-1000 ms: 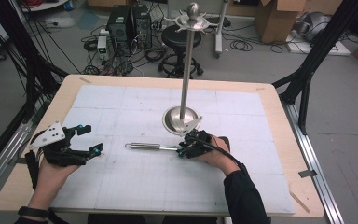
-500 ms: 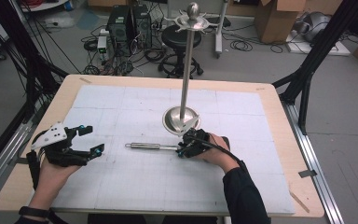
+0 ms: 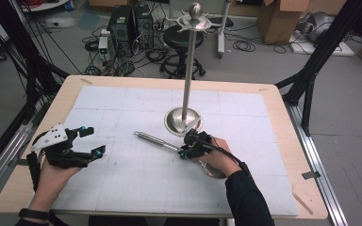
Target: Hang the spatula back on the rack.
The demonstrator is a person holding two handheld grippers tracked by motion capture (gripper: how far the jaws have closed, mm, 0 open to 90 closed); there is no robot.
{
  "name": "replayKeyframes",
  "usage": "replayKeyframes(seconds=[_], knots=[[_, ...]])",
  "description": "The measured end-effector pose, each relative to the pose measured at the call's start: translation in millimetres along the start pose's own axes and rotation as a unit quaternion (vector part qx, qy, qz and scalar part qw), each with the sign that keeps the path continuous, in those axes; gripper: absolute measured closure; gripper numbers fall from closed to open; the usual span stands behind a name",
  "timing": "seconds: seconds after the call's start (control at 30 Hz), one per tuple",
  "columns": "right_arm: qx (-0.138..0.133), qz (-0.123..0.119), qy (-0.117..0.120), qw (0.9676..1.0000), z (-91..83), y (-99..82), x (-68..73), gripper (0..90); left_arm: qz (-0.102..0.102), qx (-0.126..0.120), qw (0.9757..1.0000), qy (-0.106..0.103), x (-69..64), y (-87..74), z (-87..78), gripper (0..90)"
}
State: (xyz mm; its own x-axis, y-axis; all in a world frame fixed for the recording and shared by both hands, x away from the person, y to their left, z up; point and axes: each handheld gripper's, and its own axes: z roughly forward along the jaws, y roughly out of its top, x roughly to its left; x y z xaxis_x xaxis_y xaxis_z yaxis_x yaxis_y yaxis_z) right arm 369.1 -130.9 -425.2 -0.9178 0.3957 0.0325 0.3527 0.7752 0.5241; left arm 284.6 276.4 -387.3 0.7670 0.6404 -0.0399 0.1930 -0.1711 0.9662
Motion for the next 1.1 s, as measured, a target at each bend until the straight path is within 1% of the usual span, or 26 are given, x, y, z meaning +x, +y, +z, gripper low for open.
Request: replayKeyframes(seconds=[0.2, 0.27, 0.4, 0.47, 0.5, 0.6, 0.63, 0.67, 0.7, 0.73, 0.77, 0.8, 0.83, 0.87, 0.93, 0.97, 1.07, 1.1], knots=[[0.003, 0.005, 0.000, 1.0000, 0.2, 0.8, -0.3, 75.0, -0.001, 0.000, 1.0000, -0.001, -0.2, 0.1, -0.3, 16.4], [0.004, 0.016, 0.003, 0.9999, -0.4, 1.0, -0.4, 75.2, 0.000, -0.001, 1.0000, 0.000, 0.5, 0.1, -0.8, 16.4], [-0.003, 0.009, -0.004, 0.9999, -2.4, 0.1, 0.8, 75.3, -0.002, -0.001, 1.0000, 0.000, 0.6, 0.0, -1.0, 16.4], [-0.016, 0.006, -0.006, 0.9998, -4.3, -1.6, 0.7, 75.3, -0.001, 0.000, 1.0000, -0.001, 0.5, 0.0, -0.9, 16.4], [-0.020, 0.011, -0.005, 0.9997, -7.0, -2.7, 1.9, 75.3, 0.000, 0.000, 1.0000, -0.001, 0.5, 0.0, -0.6, 16.4], [-0.036, 0.009, -0.008, 0.9993, -12.5, -4.9, 1.6, 75.3, 0.000, 0.000, 1.0000, -0.001, 0.4, -0.1, -0.2, 16.4], [-0.040, 0.005, -0.009, 0.9991, -14.7, -5.4, 1.1, 75.3, 0.000, 0.000, 1.0000, -0.002, 0.3, 0.0, -0.3, 16.4], [-0.052, 0.005, -0.007, 0.9986, -19.8, -6.5, 0.4, 75.3, 0.001, -0.001, 1.0000, -0.001, 0.5, 0.0, -0.5, 16.4], [-0.052, 0.005, -0.007, 0.9986, -19.8, -6.5, 0.4, 75.3, 0.001, 0.000, 1.0000, -0.001, 0.7, 0.0, -0.7, 16.4], [-0.055, 0.007, -0.011, 0.9984, -21.8, -6.8, 0.9, 75.3, -0.001, 0.000, 1.0000, 0.000, 0.7, -0.1, -0.9, 16.5], [-0.061, 0.007, -0.010, 0.9981, -24.6, -7.3, 0.6, 75.3, -0.001, -0.001, 1.0000, 0.000, 0.7, -0.1, -1.0, 16.5], [-0.066, 0.012, -0.008, 0.9977, -27.3, -7.8, 0.9, 75.3, -0.002, -0.001, 1.0000, 0.000, 0.7, 0.0, -1.2, 16.5], [-0.072, 0.011, -0.014, 0.9972, -31.1, -8.2, 1.1, 75.3, -0.001, -0.002, 1.0000, 0.000, 0.8, 0.1, -1.3, 16.4], [-0.077, 0.012, -0.013, 0.9969, -33.1, -8.5, 0.9, 75.3, -0.001, -0.003, 1.0000, 0.000, 0.8, 0.1, -1.3, 16.5], [-0.092, 0.011, -0.018, 0.9955, -40.0, -9.7, 2.1, 75.3, -0.002, -0.003, 1.0000, -0.001, 0.9, 0.1, -1.3, 16.4], [-0.096, 0.013, -0.016, 0.9952, -43.0, -10.3, 2.2, 75.3, 0.000, -0.002, 1.0000, 0.000, 1.2, 0.1, -1.5, 16.5], [-0.126, 0.017, -0.024, 0.9916, -56.1, -13.3, 3.8, 75.3, -0.002, -0.002, 1.0000, 0.001, 1.5, 0.0, -1.7, 16.4], [-0.139, 0.015, -0.029, 0.9898, -60.6, -14.5, 3.9, 75.3, -0.002, -0.003, 1.0000, 0.001, 1.5, 0.0, -1.9, 16.5]])
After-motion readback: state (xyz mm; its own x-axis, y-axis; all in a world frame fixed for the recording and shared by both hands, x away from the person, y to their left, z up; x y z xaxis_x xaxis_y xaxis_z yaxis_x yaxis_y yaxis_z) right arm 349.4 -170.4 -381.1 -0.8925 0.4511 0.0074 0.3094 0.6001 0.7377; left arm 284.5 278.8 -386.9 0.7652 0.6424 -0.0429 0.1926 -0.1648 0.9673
